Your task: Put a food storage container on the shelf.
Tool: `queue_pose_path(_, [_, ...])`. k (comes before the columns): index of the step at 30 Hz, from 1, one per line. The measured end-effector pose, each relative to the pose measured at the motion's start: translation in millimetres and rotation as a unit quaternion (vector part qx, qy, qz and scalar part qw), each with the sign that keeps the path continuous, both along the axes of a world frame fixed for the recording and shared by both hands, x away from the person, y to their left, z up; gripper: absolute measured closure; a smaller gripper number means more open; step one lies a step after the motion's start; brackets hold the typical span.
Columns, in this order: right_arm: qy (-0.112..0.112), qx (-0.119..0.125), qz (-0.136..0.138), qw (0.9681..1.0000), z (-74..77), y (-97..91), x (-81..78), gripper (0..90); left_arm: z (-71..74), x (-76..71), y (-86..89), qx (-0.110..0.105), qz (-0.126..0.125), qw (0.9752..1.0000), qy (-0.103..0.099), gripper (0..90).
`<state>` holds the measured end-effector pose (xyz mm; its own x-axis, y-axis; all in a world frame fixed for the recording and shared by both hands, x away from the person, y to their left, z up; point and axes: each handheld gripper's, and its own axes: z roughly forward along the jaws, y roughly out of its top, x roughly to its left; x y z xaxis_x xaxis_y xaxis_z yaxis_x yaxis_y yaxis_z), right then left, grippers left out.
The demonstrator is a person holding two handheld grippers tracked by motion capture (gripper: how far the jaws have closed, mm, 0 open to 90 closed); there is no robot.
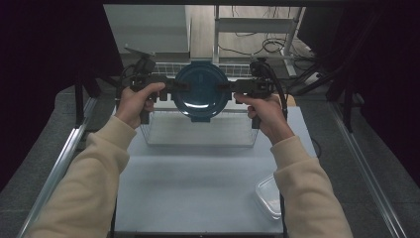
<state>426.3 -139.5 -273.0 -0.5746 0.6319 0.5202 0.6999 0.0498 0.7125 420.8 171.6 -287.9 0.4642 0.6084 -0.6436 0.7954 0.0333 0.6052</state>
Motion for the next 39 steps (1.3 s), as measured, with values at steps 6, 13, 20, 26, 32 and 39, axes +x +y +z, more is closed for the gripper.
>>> queue_pose_path(6, [0.001,0.006,0.001,1.0000,2.3,0.3,10.2,41.2,5.9,8.4,1.5,0.002,0.003,1.0000,-0.001,34.5])
queue_pose_path(13, [0.003,0.012,0.003,0.9999,2.2,2.1,19.3,41.2,8.3,17.1,3.8,0.010,0.003,0.9999,0.003,34.5])
queue_pose_path(20, [0.019,0.012,0.000,0.9997,-6.8,4.2,32.5,41.2,-2.8,32.2,5.9,0.008,0.001,0.9997,0.021,34.5])
queue_pose_path(26, [0.035,0.014,-0.003,0.9993,-17.1,4.7,45.3,41.2,-12.5,44.8,6.2,0.002,0.007,0.9994,0.033,34.4])
queue_pose_path(32, [0.047,0.030,-0.013,0.9984,-22.5,2.7,56.0,41.4,-18.6,54.7,8.2,-0.016,0.017,0.9989,0.041,35.4])
queue_pose_path(39, [0.081,0.055,-0.027,0.9948,-33.7,0.7,70.1,40.1,-29.8,67.0,8.7,-0.043,0.040,0.9962,0.065,35.3])
